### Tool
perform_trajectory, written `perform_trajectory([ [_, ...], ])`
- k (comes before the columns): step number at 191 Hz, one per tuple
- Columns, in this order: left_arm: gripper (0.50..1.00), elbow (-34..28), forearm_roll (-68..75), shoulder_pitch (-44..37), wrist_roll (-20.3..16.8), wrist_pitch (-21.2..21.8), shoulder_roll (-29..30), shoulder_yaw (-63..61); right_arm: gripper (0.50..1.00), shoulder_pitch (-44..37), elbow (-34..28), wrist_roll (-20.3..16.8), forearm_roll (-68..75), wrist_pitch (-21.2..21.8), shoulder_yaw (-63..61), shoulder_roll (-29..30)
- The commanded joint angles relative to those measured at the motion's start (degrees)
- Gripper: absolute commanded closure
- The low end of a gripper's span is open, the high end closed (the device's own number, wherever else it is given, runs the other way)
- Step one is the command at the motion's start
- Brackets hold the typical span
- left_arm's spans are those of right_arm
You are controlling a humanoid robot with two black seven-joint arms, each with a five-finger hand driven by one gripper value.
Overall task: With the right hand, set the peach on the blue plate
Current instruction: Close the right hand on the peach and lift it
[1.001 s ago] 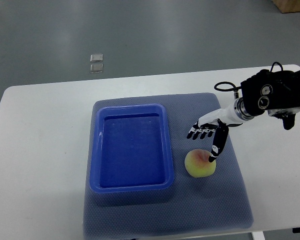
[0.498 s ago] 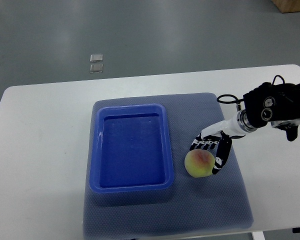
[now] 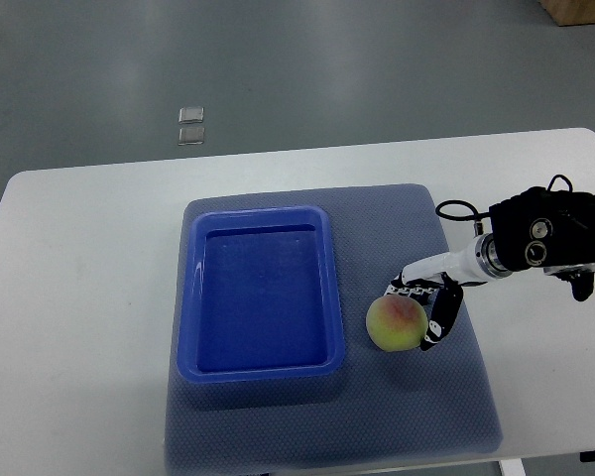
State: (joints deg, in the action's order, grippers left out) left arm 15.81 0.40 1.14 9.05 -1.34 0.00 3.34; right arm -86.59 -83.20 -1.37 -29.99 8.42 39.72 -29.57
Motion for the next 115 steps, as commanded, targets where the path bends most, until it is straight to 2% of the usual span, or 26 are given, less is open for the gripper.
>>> perform_trajectory([
  [1,0.5,0.02,0.04,0.0,0.0,0.03,0.0,0.0,0.732,0.81,0.14,0.14,-0.51,-0.51,-0.87,0.03],
  [12,0.5,0.02,-0.05,0.0,0.0,0.03,0.0,0.0,0.76,1.42,0.41,0.14,-0.69,-0.87,-1.31,0.03],
  [18,0.5,0.02,-0.05,0.0,0.0,0.03,0.0,0.0,0.807,1.69,0.5,0.22,-0.86,-0.95,-1.48,0.03],
  [19,0.5,0.02,0.04,0.0,0.0,0.03,0.0,0.0,0.83,1.77,0.58,0.22,-0.95,-1.04,-1.48,0.03],
  [20,0.5,0.02,0.04,0.0,0.0,0.03,0.0,0.0,0.83,1.77,0.58,0.22,-0.95,-1.04,-1.48,0.03],
  [27,0.5,0.02,-0.05,0.0,0.0,0.03,0.0,0.0,0.918,2.04,0.67,0.22,-1.39,-1.13,-1.48,0.03],
  [29,0.5,0.02,-0.05,0.0,0.0,0.03,0.0,0.0,0.918,2.04,0.67,0.22,-1.39,-1.13,-1.48,0.03],
  [32,0.5,0.02,0.04,0.0,0.0,0.03,0.0,0.0,0.952,2.04,0.67,0.22,-1.56,-1.04,-1.57,-0.05],
  [40,0.5,0.02,0.04,0.0,0.0,0.03,0.0,0.0,1.0,1.95,0.67,0.31,-1.83,-0.95,-1.66,-0.32],
  [70,0.5,0.02,-0.05,0.0,0.0,0.03,0.0,0.0,1.0,-0.77,0.5,0.66,-1.74,0.19,-2.1,-1.81],
  [71,0.5,0.02,-0.05,0.0,0.0,0.03,0.0,0.0,1.0,-3.38,0.41,0.84,-1.65,2.02,-3.67,-2.77],
  [85,0.5,0.02,0.04,0.0,0.0,0.03,0.0,0.0,1.0,-6.66,0.32,1.02,-1.48,6.42,-6.84,-5.67],
  [95,0.5,0.02,0.04,0.0,0.0,0.03,0.0,0.0,1.0,-6.66,0.32,1.02,-1.48,6.43,-6.85,-5.68],
  [96,0.5,0.02,0.04,0.0,0.0,0.03,0.0,0.0,1.0,-9.71,0.41,1.02,-1.39,9.56,-9.02,-8.12],
  [115,0.5,0.1,0.04,0.0,0.0,0.03,0.0,0.0,1.0,-15.88,0.76,0.93,-1.39,14.51,-10.71,-11.39],
])
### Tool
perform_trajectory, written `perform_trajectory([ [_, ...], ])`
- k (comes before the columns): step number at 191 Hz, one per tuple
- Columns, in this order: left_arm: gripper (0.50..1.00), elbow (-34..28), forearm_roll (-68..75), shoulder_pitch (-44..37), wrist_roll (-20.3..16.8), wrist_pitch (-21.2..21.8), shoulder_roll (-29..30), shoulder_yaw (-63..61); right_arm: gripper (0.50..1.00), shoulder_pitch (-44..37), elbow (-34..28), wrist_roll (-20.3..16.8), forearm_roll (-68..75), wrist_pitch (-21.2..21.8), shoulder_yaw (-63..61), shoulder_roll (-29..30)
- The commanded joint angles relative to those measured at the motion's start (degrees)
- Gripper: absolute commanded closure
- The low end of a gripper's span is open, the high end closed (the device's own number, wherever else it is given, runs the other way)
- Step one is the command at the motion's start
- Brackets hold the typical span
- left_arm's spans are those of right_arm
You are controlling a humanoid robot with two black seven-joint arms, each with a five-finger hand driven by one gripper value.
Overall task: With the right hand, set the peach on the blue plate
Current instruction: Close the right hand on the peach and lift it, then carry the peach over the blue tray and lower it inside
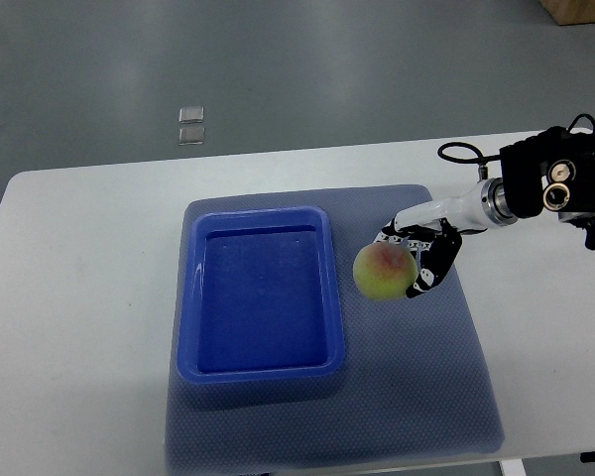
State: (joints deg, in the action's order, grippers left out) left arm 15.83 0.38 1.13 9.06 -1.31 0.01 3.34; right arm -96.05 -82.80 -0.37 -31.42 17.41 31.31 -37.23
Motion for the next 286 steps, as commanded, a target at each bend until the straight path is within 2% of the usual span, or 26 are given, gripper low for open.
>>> perform_trajectory([
  [1,0.5,0.08,0.06,0.01,0.0,-0.01,-0.01,0.0,1.0,-6.43,0.35,-0.07,0.04,5.53,-2.31,-3.73],
  [13,0.5,0.08,0.06,0.01,0.0,-0.01,-0.01,0.0,1.0,-10.29,0.88,-0.16,0.04,9.04,-2.22,-5.39],
  [22,0.5,0.08,0.06,0.01,0.0,-0.01,-0.01,0.0,1.0,-10.3,0.88,-0.16,0.04,9.05,-2.22,-5.4],
  [23,0.5,0.26,0.06,0.01,0.0,-0.01,-0.01,0.0,1.0,-12.38,1.32,-0.16,0.04,10.96,-2.22,-6.44],
  [25,0.5,0.34,0.06,0.01,0.0,-0.01,-0.01,0.0,1.0,-12.75,1.41,-0.16,0.04,11.16,-2.22,-6.62],
  [53,0.5,0.61,0.06,0.01,0.0,-0.01,-0.01,0.0,1.0,-14.43,1.85,-0.33,0.04,11.42,-2.31,-7.15],
  [78,0.5,0.7,0.06,0.01,0.0,-0.01,-0.01,0.0,1.0,-13.9,3.08,-0.42,0.04,9.84,-2.4,-3.55],
  [97,0.5,0.61,0.06,0.01,0.0,-0.01,-0.01,0.0,1.0,-13.55,6.24,-0.33,0.3,7.73,-2.31,3.31],
  [112,0.5,0.52,0.06,0.01,0.0,-0.01,-0.01,0.0,1.0,-11.7,10.98,-0.33,0.48,7.03,-2.31,10.94],
  [122,0.5,0.52,0.06,0.01,0.0,-0.01,-0.01,0.0,1.0,-11.7,10.99,-0.33,0.48,7.03,-2.31,10.95],
  [123,0.5,0.52,0.06,0.01,0.0,-0.01,-0.01,0.0,1.0,-9.79,14.82,-0.33,0.48,6.77,-2.39,15.65],
  [131,0.5,0.43,0.06,0.01,0.0,-0.01,-0.01,0.0,1.0,-8.1,18.36,-0.33,0.48,6.32,-2.4,19.64],
  [142,0.5,0.52,0.06,0.01,0.0,-0.01,-0.01,0.0,1.0,-5.73,22.41,-0.33,0.48,5.97,-2.4,24.04],
  [152,0.5,0.52,0.06,0.01,0.0,-0.01,-0.01,0.0,1.0,-5.72,22.42,-0.33,0.48,5.97,-2.4,24.05],
  [153,0.5,0.61,0.06,0.01,0.0,-0.01,-0.01,0.0,1.0,-2.85,26.24,-0.33,0.48,5.88,-2.4,27.88],
  [155,0.5,0.61,0.06,0.01,0.0,-0.01,-0.01,0.0,1.0,-2.22,27.07,-0.33,0.48,5.88,-2.4,28.78],
  [185,0.5,0.7,0.06,0.01,0.0,-0.01,-0.01,0.0,1.0,4.2,34.54,-0.33,0.13,5.71,-2.48,37.14],
  [247,0.5,0.7,0.15,0.01,0.08,-0.01,-0.01,0.0,1.0,11.94,41.84,-0.33,-0.58,2.81,-2.48,37.23],
  [284,0.5,0.7,0.15,0.01,0.08,-0.01,-0.01,-0.09,0.998,13.61,42.81,-0.25,-0.58,2.63,-2.48,37.23],
  [286,0.5,0.7,0.15,0.01,0.08,-0.01,-0.01,-0.09,0.983,14.05,42.89,-0.16,-0.58,2.54,-2.48,37.23],
])
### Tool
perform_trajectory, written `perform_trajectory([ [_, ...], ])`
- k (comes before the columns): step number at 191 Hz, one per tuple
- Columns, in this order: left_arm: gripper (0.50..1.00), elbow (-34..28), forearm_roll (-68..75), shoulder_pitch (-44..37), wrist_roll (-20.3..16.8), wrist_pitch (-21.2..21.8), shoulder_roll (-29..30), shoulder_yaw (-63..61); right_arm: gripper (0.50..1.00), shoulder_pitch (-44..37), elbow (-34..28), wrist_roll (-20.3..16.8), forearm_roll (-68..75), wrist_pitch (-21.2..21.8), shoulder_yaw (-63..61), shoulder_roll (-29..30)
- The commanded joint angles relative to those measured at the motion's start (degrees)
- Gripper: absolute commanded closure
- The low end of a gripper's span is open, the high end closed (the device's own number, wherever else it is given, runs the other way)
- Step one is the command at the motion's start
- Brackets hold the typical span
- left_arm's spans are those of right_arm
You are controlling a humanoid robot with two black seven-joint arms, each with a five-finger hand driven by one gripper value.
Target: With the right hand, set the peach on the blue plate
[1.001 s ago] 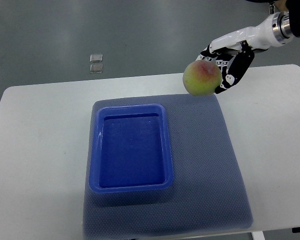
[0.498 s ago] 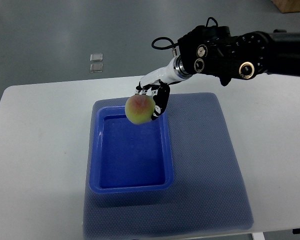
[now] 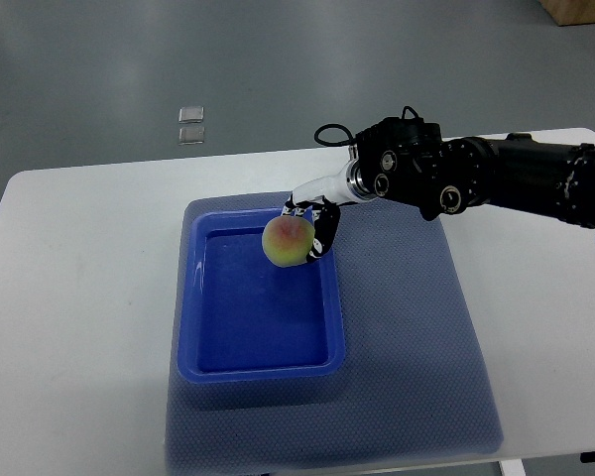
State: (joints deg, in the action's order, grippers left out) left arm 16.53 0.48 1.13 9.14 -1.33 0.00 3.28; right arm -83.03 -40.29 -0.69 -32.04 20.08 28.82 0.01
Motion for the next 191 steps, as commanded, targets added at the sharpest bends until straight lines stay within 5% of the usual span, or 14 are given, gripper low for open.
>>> perform_trajectory([
  [1,0.5,0.0,0.05,0.01,0.0,0.01,0.0,-0.03,0.981,1.12,0.39,0.17,0.04,-0.13,0.01,-0.01],
  [18,0.5,0.0,-0.04,0.01,0.0,0.01,0.0,-0.03,0.969,1.29,0.48,0.25,0.04,-0.13,0.01,-0.01],
  [30,0.5,0.0,0.05,0.01,0.0,0.01,0.0,-0.03,0.875,2.08,0.65,0.25,0.04,-0.13,-0.08,-0.01],
  [46,0.5,0.0,-0.04,0.01,0.0,0.01,0.0,-0.03,0.677,2.08,0.65,0.34,0.22,-0.04,-1.4,-0.01],
  [58,0.5,-0.09,-0.04,0.01,0.0,0.01,0.0,-0.03,0.646,2.08,0.65,0.34,0.22,0.04,-2.79,-0.01],
  [191,0.5,-0.09,-0.04,0.01,0.0,0.01,0.0,0.06,0.64,-1.17,0.21,0.34,1.1,0.84,-9.22,-0.01],
])
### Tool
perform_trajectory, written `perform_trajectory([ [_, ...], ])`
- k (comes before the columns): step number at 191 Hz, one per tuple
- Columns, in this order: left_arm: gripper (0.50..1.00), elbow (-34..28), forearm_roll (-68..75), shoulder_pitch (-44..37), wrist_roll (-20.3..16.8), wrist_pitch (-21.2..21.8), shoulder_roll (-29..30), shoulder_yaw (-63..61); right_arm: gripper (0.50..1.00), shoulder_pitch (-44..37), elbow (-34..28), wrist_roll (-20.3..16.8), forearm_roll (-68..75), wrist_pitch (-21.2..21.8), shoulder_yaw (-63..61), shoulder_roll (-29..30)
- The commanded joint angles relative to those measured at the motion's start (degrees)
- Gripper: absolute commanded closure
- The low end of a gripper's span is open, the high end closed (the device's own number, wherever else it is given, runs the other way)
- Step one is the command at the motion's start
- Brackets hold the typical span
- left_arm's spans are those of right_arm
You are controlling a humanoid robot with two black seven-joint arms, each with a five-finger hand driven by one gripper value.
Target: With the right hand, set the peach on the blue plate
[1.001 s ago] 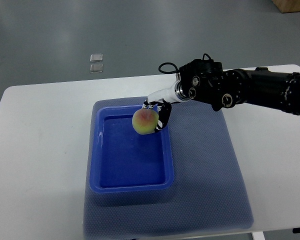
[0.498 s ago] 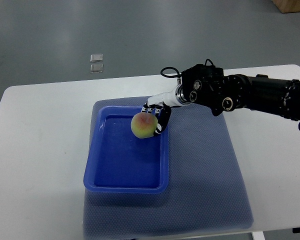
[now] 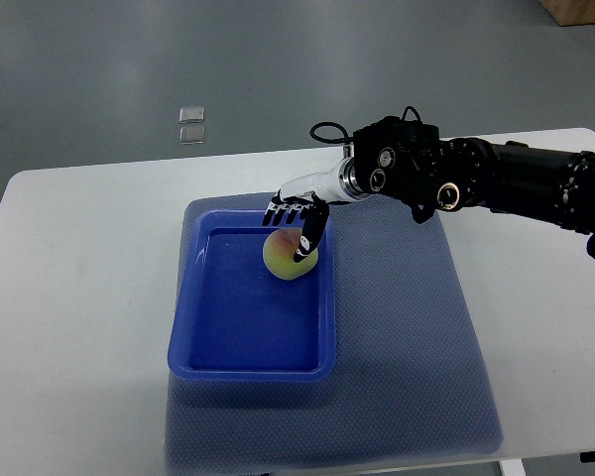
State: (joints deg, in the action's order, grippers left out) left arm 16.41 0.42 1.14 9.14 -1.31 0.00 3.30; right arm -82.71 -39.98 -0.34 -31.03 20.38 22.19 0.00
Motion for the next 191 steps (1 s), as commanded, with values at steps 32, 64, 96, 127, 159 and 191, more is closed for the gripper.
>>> perform_trajectory([
  [32,0.5,-0.15,0.02,0.0,0.0,-0.01,0.0,0.04,0.603,-3.86,-0.18,-0.01,0.18,0.72,-11.38,0.0],
  [64,0.5,-0.24,0.02,0.0,0.0,-0.01,0.0,0.04,0.603,-1.14,-0.18,0.34,0.19,-0.25,-24.39,-4.04],
  [96,0.5,0.12,0.02,0.0,0.0,0.08,0.0,0.04,0.603,12.66,-0.01,1.57,3.53,-2.63,-48.82,-9.14],
  [127,0.5,0.03,0.02,0.0,0.0,-0.01,0.0,0.04,0.579,24.61,0.08,5.88,9.24,-10.45,-66.84,-8.44],
  [159,0.5,0.12,0.02,0.0,0.0,0.34,0.0,-0.05,0.579,31.38,0.61,13.96,14.16,-12.03,-77.74,-5.8],
  [191,0.5,-0.06,0.02,0.0,0.0,0.69,0.0,-0.05,0.579,36.3,2.02,18.89,19.26,-11.41,-83.28,-4.39],
])
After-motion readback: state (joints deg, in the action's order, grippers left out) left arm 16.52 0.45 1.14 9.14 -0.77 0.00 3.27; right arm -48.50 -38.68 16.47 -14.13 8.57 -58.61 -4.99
